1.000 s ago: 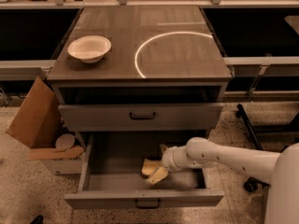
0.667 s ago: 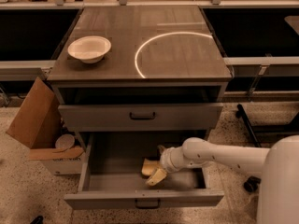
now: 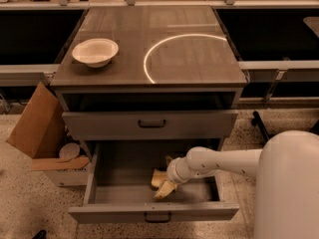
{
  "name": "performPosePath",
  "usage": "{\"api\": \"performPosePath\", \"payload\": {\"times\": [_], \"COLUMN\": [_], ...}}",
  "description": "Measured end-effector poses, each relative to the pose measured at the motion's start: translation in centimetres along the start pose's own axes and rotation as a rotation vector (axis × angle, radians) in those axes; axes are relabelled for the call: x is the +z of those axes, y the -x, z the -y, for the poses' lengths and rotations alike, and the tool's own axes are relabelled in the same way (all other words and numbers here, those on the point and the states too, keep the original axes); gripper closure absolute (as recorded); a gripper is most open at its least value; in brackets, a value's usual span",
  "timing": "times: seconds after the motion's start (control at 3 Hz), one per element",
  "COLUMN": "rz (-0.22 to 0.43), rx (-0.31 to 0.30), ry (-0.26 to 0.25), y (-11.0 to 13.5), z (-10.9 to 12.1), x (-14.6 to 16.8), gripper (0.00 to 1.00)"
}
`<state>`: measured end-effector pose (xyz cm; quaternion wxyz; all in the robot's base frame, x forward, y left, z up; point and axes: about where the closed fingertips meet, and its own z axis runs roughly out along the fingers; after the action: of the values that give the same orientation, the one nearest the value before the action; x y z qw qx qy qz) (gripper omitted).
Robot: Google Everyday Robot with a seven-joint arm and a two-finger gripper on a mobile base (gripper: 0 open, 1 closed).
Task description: Pick sponge from middle drawer and place on counter
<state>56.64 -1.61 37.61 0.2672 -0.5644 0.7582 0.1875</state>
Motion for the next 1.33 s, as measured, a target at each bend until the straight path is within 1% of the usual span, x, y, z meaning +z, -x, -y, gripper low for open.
{"api": "performPosePath", "payload": {"times": [0.33, 0.67, 1.33], "rz": [-0.031, -0.054, -0.085], "rx": [-0.007, -0.009, -0.006], "ry": [0.011, 0.017, 0.004], "y": [-0.13, -0.31, -0.94], "z": [0.00, 0.02, -0.13], "x": [0.80, 1.14, 1.14], "gripper": [0.00, 0.03, 0.50]}}
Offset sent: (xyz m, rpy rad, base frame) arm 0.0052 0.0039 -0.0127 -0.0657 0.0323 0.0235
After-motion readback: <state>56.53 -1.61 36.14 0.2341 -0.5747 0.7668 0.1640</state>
